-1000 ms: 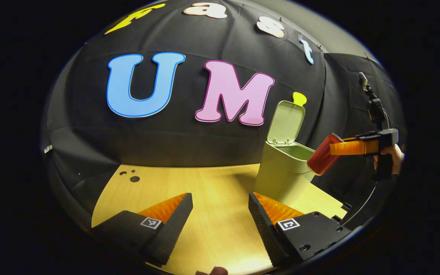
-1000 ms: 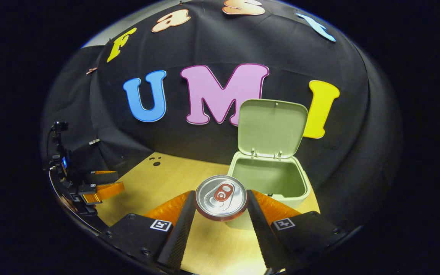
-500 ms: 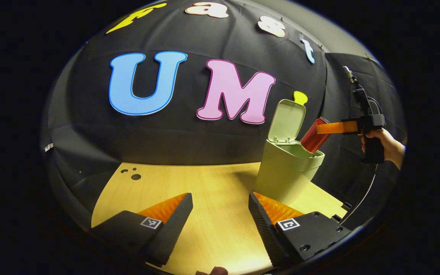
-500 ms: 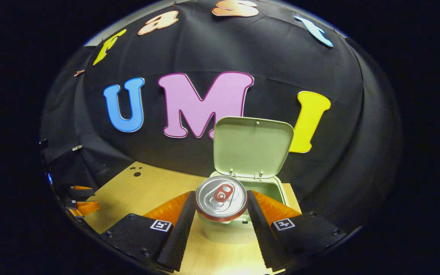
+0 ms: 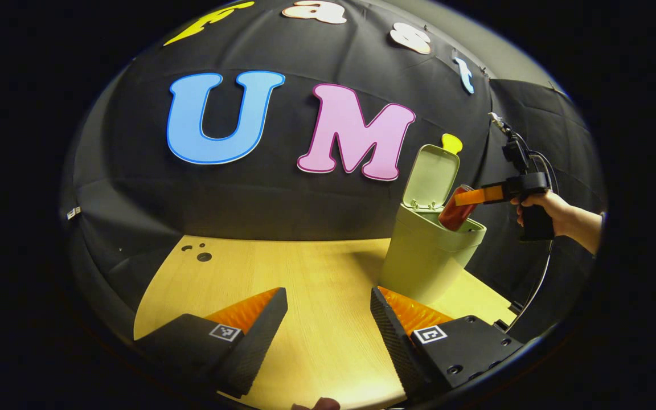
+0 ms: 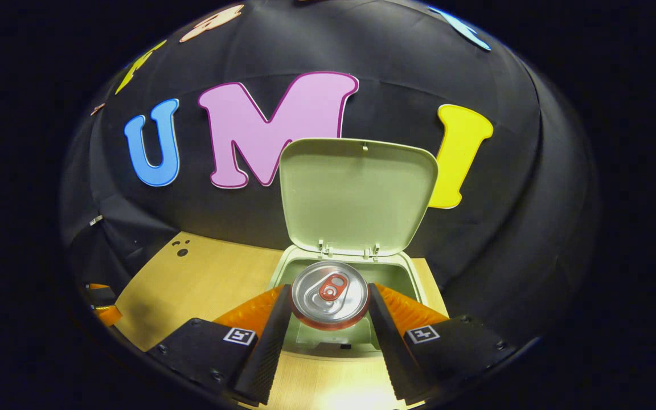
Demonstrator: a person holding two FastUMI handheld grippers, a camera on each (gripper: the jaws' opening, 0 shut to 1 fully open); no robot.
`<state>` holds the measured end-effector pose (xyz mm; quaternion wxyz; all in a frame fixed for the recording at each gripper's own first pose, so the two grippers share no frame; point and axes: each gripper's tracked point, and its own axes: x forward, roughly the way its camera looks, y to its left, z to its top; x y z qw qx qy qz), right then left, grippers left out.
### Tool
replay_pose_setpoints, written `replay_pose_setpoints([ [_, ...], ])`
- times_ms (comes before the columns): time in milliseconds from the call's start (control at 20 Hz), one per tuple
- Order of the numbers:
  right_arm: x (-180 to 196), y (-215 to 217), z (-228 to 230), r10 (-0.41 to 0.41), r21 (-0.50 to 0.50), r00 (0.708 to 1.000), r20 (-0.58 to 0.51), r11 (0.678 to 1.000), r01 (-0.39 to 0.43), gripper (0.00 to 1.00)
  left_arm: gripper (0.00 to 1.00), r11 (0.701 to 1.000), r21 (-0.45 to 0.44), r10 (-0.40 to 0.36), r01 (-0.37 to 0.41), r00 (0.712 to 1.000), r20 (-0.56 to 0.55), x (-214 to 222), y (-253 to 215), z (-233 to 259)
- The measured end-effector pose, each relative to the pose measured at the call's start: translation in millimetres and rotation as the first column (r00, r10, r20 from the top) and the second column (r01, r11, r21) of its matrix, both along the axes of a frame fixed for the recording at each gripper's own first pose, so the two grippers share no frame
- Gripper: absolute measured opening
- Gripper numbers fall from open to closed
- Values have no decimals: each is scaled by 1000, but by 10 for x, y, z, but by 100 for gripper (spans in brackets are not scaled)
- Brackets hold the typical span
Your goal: Press the lid of the desktop garbage bin to open it, pick up the crumpled paper on the desktop and throw it into the bin, then pick up the pop can on the desktop and drop it into the bin, and finally close the garbage bin lid.
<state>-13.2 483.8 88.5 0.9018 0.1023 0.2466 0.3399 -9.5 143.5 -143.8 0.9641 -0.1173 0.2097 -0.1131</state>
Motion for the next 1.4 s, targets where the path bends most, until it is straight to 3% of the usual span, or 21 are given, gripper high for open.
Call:
replay_pose_setpoints([
  [750, 113, 239, -699, -3, -80, 983, -185, 997, -12, 82, 94, 1000, -12, 3, -3, 1000, -18, 45, 58, -60],
  [1400, 99, 252, -715, -7, -68, 978, -208, 998, -7, 84, 94, 1000, -5, 6, -6, 1000, -23, 78, 86, -75],
])
